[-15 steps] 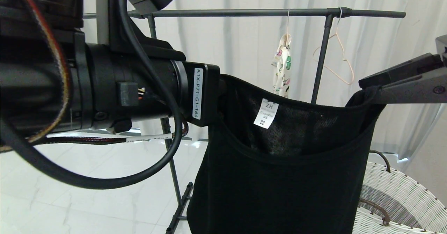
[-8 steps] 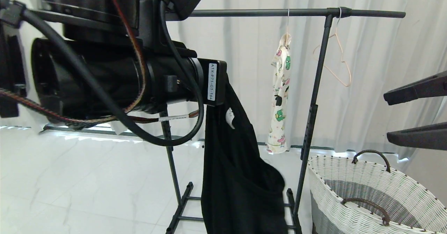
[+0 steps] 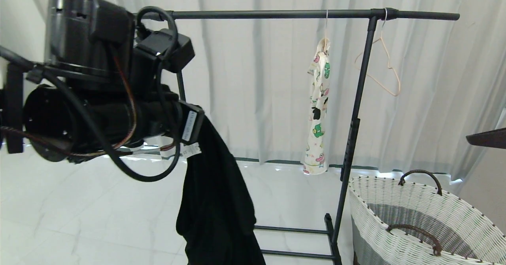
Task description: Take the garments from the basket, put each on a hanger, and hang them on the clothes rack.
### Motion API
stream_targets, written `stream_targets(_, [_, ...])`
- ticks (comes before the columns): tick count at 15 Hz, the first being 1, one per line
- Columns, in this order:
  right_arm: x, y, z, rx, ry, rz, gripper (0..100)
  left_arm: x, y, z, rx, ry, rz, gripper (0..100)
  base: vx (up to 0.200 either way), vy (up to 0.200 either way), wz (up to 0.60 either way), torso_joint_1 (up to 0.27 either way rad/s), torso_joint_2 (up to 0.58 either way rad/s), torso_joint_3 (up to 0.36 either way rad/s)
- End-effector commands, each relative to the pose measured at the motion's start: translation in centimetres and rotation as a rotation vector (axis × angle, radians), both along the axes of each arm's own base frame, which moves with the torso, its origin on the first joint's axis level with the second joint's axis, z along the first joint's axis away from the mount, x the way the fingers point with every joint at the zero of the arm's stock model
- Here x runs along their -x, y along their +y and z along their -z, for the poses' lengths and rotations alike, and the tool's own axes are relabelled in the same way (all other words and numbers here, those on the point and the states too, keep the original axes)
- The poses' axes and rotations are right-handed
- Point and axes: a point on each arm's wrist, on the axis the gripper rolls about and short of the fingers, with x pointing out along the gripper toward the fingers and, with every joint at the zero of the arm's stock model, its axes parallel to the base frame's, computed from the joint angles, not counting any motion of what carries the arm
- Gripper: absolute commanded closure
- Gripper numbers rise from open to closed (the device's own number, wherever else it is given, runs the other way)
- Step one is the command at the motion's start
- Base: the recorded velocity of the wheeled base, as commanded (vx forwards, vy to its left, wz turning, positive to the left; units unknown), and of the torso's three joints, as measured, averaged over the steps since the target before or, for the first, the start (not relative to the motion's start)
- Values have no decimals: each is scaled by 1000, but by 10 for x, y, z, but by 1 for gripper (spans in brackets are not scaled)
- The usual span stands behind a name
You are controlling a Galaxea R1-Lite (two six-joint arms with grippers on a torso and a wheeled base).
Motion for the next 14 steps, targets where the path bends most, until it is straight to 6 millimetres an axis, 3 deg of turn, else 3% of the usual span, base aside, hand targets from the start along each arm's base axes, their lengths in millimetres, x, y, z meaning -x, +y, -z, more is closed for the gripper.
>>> stream_targets(1, [0,-16,5,20,11,114,0,19,32,1,1,-11,-69,100,0,0,0,0,0,0])
stream_targets(6, [-3,-25,8,61,17,221,0,29,59,18,26,53,-73,100,0,0,0,0,0,0])
stream_targets(14, [-6,-28,17,65,36,278,0,30,62,27,16,81,-85,100,0,0,0,7,-24,-17])
